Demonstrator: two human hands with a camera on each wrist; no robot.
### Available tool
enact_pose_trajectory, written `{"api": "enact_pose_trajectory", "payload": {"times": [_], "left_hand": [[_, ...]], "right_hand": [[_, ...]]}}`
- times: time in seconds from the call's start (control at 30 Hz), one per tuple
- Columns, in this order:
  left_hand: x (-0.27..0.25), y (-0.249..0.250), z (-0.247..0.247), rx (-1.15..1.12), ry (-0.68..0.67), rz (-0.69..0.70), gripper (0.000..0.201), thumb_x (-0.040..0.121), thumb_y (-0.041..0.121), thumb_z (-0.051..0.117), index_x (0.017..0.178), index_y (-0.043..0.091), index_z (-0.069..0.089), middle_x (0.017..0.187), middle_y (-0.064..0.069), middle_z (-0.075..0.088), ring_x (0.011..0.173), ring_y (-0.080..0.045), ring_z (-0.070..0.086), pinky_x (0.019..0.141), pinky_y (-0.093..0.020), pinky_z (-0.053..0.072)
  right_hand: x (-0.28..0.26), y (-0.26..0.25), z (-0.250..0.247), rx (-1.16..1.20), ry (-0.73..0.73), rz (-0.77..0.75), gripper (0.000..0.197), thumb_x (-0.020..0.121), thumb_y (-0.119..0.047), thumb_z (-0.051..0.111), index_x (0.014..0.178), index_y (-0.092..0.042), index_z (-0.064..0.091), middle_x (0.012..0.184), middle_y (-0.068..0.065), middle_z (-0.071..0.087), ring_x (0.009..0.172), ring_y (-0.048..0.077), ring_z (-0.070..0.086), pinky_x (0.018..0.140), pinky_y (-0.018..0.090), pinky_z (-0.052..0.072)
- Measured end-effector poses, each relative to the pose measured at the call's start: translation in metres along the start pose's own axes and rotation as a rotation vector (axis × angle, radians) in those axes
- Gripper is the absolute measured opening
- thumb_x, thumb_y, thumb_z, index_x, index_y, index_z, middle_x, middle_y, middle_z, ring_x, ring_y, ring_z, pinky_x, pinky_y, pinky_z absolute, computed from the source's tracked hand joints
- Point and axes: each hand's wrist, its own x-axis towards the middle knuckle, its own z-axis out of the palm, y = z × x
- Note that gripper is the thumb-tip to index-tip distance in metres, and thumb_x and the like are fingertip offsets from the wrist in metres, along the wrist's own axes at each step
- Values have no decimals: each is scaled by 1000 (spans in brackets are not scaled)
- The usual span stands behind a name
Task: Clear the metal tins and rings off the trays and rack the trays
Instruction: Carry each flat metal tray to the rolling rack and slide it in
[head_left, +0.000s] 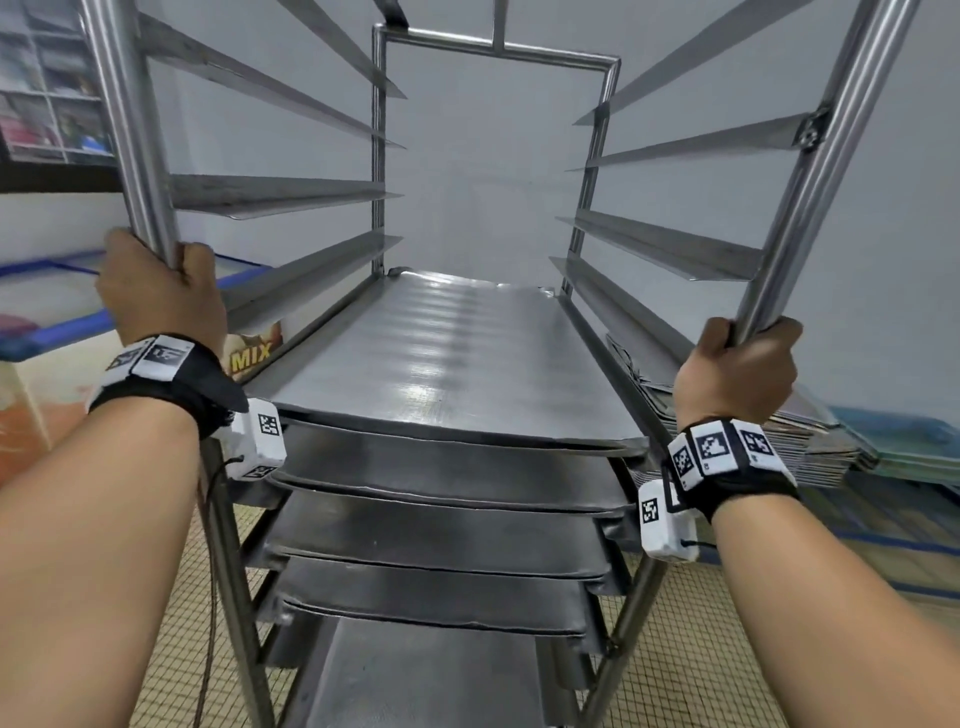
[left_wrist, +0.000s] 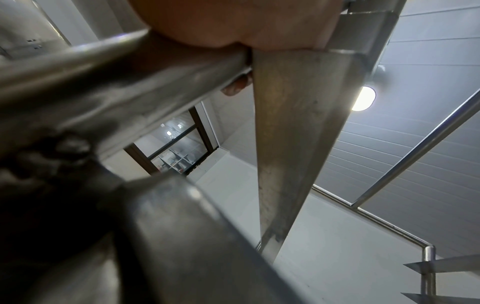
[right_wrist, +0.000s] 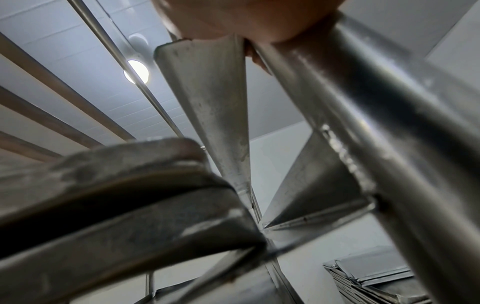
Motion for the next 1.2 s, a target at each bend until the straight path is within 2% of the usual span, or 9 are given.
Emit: {"api": "enact_pose_trajectory", "payload": {"times": [0.1, 0.27, 0.4, 0.63, 0.77, 0.83, 0.9, 1.07, 1.2], "left_hand": [[3, 0, 25, -18, -6, -10, 25, 85, 40, 43, 94, 16, 41, 102, -25, 61, 91, -40, 57, 70, -46, 43], [7, 0, 74, -31, -30, -7, 32, 84, 42, 42, 95, 13, 46, 102, -24, 61, 92, -37, 57, 69, -44, 41], [3, 6, 113, -27, -48, -7, 23, 87, 35, 44, 95, 14, 43, 104, -27, 59, 94, -39, 55, 70, -44, 37], [3, 11, 184, -38, -86, -30, 45, 88, 32, 47, 109, -8, 53, 108, -32, 59, 97, -43, 55, 73, -47, 37], [-3, 28, 218, -63, -126, -31, 23, 90, 27, 48, 99, 5, 46, 103, -30, 57, 85, -37, 48, 68, -43, 30], [-5, 33, 234, -63, -132, -37, 17, 89, 27, 47, 93, 13, 39, 91, -21, 49, 79, -29, 43, 66, -42, 30], [-7, 34, 248, -57, -120, -37, 15, 87, 31, 46, 87, 18, 37, 89, -13, 45, 80, -32, 47, 66, -42, 34], [-11, 41, 283, -46, -79, -16, 38, 85, 34, 44, 106, 3, 51, 102, -25, 58, 89, -37, 54, 71, -46, 43], [-17, 47, 315, -17, -33, 8, 46, 83, 38, 40, 106, -1, 50, 101, -27, 59, 88, -40, 56, 70, -49, 46]], "right_hand": [[10, 7, 20, -4, 13, 5, 31, 90, -24, 50, 110, 0, 50, 91, 22, 66, 78, 40, 61, 61, 32, 27], [34, 23, 55, -37, 30, -3, 30, 91, -23, 50, 109, 1, 49, 91, 23, 66, 78, 40, 60, 61, 31, 25], [57, 39, 85, -25, 37, -29, 29, 90, -22, 50, 107, 1, 49, 91, 22, 66, 78, 41, 60, 62, 31, 27], [96, 69, 137, -15, 26, -67, 28, 90, -21, 51, 105, 2, 48, 90, 23, 66, 77, 42, 62, 65, 38, 41], [119, 83, 158, -21, 37, -37, 28, 91, -20, 51, 107, 2, 49, 93, 24, 67, 80, 42, 62, 64, 32, 34], [129, 89, 167, -19, 31, -30, 28, 91, -20, 51, 107, 2, 49, 94, 24, 67, 81, 42, 62, 64, 32, 34], [138, 96, 178, -15, 29, -39, 27, 90, -20, 51, 106, 1, 49, 93, 23, 66, 81, 42, 62, 65, 35, 38], [162, 113, 204, -16, 14, -45, 27, 91, -20, 51, 108, 1, 48, 96, 22, 66, 84, 43, 62, 71, 41, 45], [188, 130, 228, 15, -13, -40, 28, 91, -20, 51, 109, 1, 48, 98, 23, 66, 87, 43, 61, 69, 38, 41]]}}
